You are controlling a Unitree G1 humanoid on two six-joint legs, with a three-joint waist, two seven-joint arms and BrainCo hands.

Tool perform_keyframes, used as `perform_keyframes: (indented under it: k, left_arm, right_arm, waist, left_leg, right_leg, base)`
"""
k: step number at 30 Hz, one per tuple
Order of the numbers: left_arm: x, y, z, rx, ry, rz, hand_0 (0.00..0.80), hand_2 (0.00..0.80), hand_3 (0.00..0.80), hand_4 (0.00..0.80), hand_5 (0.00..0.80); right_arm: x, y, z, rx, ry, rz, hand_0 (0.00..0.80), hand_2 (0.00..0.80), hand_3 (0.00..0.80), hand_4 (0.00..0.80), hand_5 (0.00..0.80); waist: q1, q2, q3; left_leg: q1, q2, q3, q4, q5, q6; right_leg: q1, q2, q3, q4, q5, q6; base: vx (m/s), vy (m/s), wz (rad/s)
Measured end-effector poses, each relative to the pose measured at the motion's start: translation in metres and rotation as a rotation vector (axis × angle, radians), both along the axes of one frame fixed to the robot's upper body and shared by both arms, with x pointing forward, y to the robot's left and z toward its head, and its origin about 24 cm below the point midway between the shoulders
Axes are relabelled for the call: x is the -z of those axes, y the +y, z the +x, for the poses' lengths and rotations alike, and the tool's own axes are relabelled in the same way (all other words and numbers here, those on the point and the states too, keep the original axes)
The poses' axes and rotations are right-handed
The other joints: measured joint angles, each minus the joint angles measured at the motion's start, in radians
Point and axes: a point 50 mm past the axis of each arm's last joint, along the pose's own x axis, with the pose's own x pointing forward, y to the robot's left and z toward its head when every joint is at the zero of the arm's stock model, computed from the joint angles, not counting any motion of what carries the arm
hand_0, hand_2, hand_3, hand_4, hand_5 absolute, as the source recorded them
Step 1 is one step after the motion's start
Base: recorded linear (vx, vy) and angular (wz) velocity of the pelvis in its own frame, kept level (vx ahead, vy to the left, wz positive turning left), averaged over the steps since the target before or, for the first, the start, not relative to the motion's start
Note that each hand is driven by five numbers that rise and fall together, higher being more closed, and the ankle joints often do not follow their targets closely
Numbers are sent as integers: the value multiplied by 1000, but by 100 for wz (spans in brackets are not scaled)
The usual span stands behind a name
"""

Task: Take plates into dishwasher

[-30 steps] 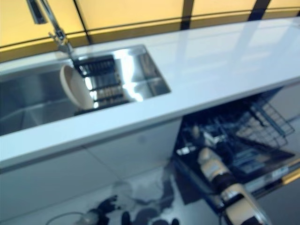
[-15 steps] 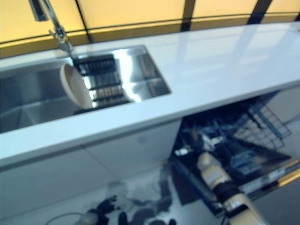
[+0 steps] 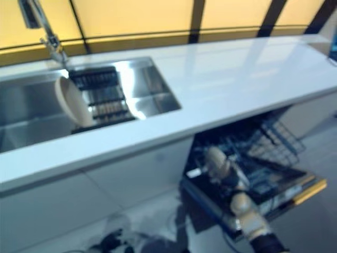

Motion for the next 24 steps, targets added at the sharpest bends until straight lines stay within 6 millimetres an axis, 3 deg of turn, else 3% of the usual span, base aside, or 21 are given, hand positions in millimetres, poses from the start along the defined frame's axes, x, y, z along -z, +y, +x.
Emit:
perform_keyframes:
  k: [7,17,20,24]
  left_arm:
    - [3,6,-11,5,24,22,0,0,0,0,0]
    - [10,12,-32,-21,71,19,0,0,0,0,0]
    - [11,12,-34,-23,76,18,0,0,0,0,0]
    - [12,12,-37,-25,82,16,0,0,0,0,0]
  right_arm:
    - [4,-18,-21,-8,32,-16,0,0,0,0,0]
    - [12,-53,-54,121,48,-9,0,0,0,0,0]
    - [8,-61,-56,158,15,-13,0,0,0,0,0]
    - [-15,-73,-57,189,-93,-3,0,0,0,0,0]
  waist:
    - [-17,-20,-14]
    - [-46,-24,-53]
    - [-52,-24,-59]
    - [-69,-15,-66]
  left_leg:
    - [20,5,26,0,-3,-2]
    - [30,10,48,-1,-6,-5]
    - [37,12,54,-1,-6,-6]
    - [37,15,56,-1,-6,-6]
  right_leg:
    - [3,4,25,2,3,0]
    - [2,8,46,2,6,-2]
    - [4,10,54,1,6,-1]
    - [3,13,57,1,7,1]
  base:
    - [18,-20,-10]
    - [6,-5,-5]
    - [9,5,-9]
    - [8,6,-1]
